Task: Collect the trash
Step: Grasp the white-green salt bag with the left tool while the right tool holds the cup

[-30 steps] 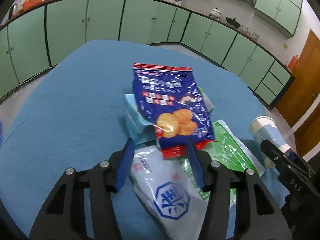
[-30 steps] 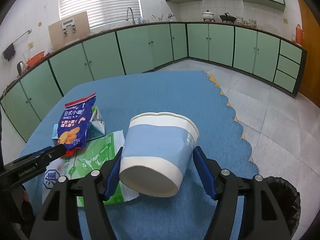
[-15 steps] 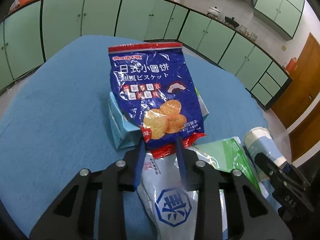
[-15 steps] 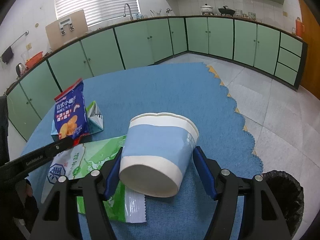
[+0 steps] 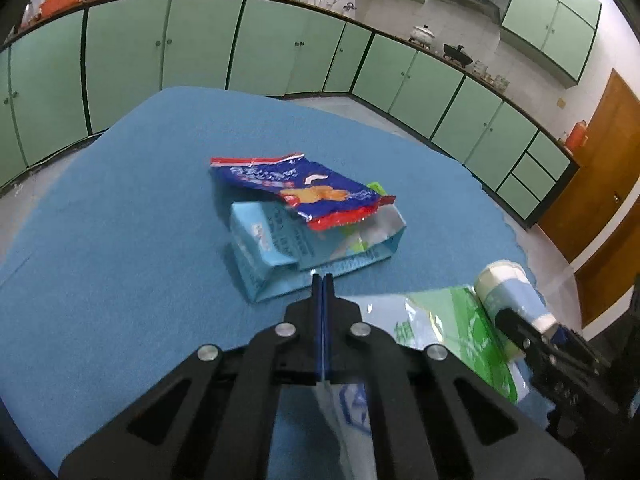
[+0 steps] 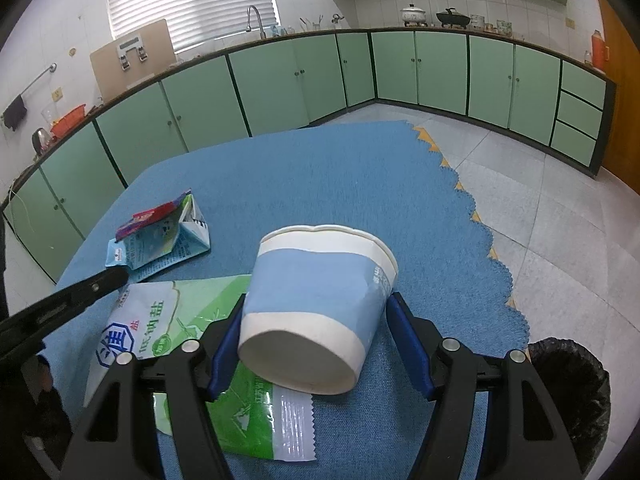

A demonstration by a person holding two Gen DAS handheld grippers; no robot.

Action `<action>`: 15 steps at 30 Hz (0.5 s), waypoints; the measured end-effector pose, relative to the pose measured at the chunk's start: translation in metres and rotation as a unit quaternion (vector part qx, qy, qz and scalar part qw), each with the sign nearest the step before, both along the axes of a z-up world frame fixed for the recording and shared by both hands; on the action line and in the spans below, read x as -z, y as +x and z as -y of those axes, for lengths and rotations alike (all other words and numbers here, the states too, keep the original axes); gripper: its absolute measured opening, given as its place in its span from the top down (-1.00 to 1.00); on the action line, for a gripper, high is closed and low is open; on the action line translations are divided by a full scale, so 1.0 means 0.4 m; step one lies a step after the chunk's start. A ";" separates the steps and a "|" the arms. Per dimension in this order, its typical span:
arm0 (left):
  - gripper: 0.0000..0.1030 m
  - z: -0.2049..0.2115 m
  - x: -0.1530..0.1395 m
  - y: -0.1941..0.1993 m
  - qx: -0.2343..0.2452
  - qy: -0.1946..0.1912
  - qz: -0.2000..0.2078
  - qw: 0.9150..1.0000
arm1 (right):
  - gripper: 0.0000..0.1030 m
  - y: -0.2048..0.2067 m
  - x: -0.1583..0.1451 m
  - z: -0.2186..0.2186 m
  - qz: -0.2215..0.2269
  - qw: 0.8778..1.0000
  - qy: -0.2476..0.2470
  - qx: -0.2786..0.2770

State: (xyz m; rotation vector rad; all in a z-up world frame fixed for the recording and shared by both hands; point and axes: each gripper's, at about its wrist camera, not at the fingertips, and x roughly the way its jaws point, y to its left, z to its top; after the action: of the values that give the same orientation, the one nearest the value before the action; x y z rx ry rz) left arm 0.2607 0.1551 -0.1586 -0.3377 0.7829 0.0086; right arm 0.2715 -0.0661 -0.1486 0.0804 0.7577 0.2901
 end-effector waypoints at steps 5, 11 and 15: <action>0.98 0.002 0.001 -0.045 0.019 -0.007 -0.014 1.000 | -0.30 -0.016 -0.007 0.005 0.012 1.000 -0.001 -0.004; 0.22 0.021 0.000 -0.101 0.033 0.005 -0.014 0.999 | -0.30 -0.051 -0.021 0.002 0.018 1.000 -0.004 -0.018; 0.07 0.036 0.016 -0.119 0.043 -0.005 -0.025 0.999 | -0.30 -0.065 -0.022 0.002 0.015 1.000 -0.002 -0.025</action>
State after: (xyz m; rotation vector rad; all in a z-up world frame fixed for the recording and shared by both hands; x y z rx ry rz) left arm 0.2132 0.1407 -0.1648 -0.3140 0.8460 -0.0677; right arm 0.2453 -0.0669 -0.1397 0.0530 0.7309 0.3370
